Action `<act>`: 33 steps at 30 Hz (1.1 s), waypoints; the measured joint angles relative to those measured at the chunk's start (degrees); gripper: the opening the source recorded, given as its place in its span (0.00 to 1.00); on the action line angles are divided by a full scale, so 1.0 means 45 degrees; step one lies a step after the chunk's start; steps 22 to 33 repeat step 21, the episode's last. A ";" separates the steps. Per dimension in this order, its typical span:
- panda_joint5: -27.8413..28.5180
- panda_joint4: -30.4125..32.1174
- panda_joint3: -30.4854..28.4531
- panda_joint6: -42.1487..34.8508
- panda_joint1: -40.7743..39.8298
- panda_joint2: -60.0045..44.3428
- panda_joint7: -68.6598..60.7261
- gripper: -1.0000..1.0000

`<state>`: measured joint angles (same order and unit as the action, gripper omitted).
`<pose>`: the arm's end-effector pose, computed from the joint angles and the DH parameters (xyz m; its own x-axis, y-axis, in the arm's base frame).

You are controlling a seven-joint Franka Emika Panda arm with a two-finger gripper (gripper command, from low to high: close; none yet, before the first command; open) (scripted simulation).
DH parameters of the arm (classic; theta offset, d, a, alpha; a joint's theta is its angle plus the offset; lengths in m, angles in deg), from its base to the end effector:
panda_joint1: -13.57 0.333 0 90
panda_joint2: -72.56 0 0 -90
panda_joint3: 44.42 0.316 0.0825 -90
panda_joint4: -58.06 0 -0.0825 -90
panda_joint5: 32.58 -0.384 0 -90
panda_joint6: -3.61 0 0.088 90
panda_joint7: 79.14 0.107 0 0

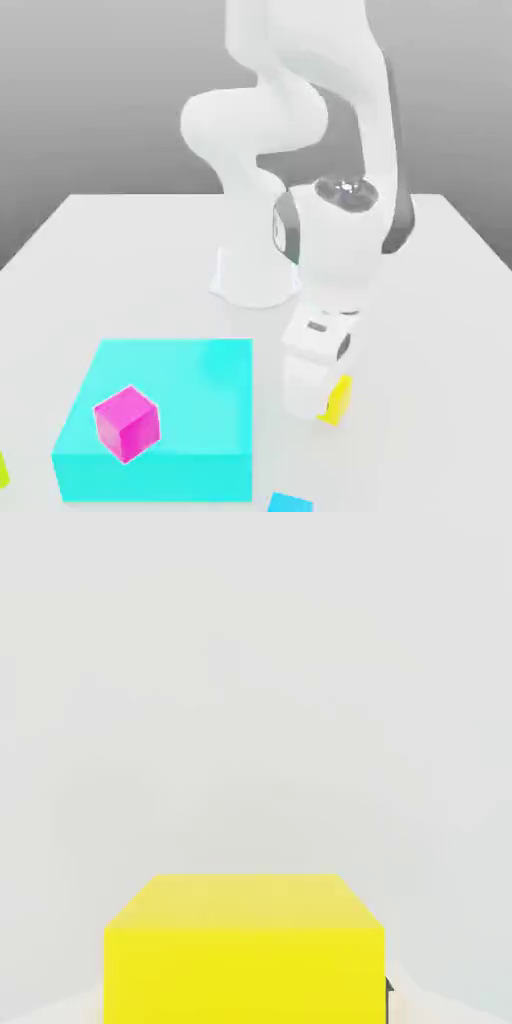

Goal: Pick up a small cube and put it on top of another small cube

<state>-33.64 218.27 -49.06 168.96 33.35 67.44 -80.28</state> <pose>0.3630 0.0961 0.1829 0.9647 0.2634 0.0007 0.2634 -0.9647 0.0025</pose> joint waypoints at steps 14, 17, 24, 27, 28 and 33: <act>0.0239 -0.4603 -0.2526 -0.6013 -0.4901 0.1398 0.2593 0.00; -0.0162 -0.4489 -0.2040 -0.4906 -0.5255 0.0372 0.2381 0.00; -0.0265 -0.4422 -0.1974 -0.4548 -0.5206 0.0072 0.2311 1.00; -0.0265 -0.4422 -0.1974 -0.4548 -0.5206 0.0072 0.2311 1.00; -0.0265 -0.4422 -0.1974 -0.4548 -0.5206 0.0072 0.2311 1.00; -0.0265 -0.4422 -0.1974 -0.4548 -0.5206 0.0072 0.2311 1.00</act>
